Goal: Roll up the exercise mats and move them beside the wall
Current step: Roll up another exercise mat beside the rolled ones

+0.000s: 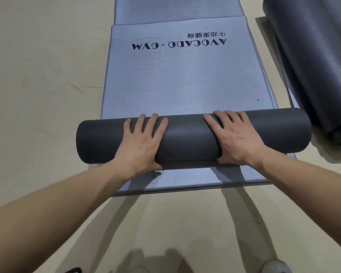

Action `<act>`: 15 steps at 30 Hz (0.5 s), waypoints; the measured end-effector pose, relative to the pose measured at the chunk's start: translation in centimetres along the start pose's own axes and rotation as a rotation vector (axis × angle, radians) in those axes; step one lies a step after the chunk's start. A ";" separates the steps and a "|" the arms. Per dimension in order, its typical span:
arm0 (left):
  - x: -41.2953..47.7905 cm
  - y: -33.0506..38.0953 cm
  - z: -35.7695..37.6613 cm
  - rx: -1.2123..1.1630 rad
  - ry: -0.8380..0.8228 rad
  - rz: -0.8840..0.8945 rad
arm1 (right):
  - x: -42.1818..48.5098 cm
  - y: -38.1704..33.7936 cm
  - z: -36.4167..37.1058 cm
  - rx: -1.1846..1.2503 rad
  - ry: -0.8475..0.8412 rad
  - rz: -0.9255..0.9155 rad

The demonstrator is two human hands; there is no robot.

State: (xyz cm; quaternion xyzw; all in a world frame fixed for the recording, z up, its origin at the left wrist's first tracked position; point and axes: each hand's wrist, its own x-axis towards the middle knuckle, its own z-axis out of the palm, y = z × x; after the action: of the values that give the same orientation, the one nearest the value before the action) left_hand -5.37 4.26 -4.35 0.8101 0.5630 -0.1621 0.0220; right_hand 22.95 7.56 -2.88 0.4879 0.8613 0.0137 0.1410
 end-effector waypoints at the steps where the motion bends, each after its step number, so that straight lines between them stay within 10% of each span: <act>1: 0.1 0.0 -0.2 0.011 0.022 0.010 | 0.6 0.3 -0.9 0.013 -0.047 -0.009; 6: 0.7 -1.9 -2.8 -0.194 -0.198 0.126 | 0.9 1.4 -4.1 0.267 -0.351 -0.083; 10: 0.7 -2.4 -2.9 -0.274 -0.377 0.139 | -4.0 -0.8 -0.9 0.175 -0.122 0.001; 15: -1.0 0.1 -1.7 -0.078 -0.087 0.043 | -1.2 0.8 -2.6 0.216 -0.202 -0.027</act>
State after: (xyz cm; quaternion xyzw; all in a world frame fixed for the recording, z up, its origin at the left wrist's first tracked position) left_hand -5.20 3.73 -2.49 0.8128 0.5498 -0.1744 0.0816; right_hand 23.56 7.28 -0.02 0.4876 0.8456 -0.1299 0.1738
